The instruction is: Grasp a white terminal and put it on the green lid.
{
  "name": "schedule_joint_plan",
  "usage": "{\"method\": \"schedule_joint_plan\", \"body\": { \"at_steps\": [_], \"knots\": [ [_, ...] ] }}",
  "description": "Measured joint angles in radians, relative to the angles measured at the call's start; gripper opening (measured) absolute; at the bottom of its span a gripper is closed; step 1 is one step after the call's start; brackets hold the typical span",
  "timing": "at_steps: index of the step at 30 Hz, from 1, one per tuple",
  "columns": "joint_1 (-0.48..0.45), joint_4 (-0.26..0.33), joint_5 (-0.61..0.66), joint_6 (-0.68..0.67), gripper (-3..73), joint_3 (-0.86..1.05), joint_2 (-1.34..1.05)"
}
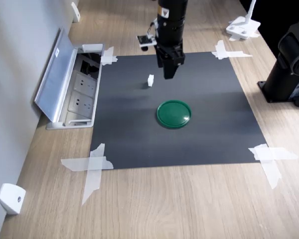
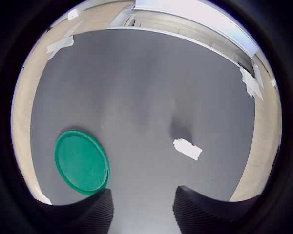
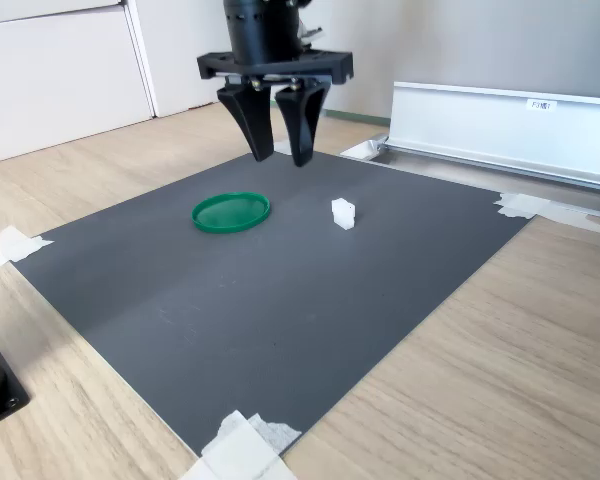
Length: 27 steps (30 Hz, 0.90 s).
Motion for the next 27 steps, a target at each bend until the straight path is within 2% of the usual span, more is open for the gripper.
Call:
{"method": "schedule_joint_plan", "body": {
  "at_steps": [9,19,27],
  "knots": [
    [-0.003,-0.002,-0.008,-0.024,58.9,-0.023,0.047],
    [-0.089,-0.002,-0.016,-0.074,58.7,-0.061,0.069],
    [-0.101,-0.002,-0.029,-0.122,58.5,-0.071,0.147]
  ]
}}
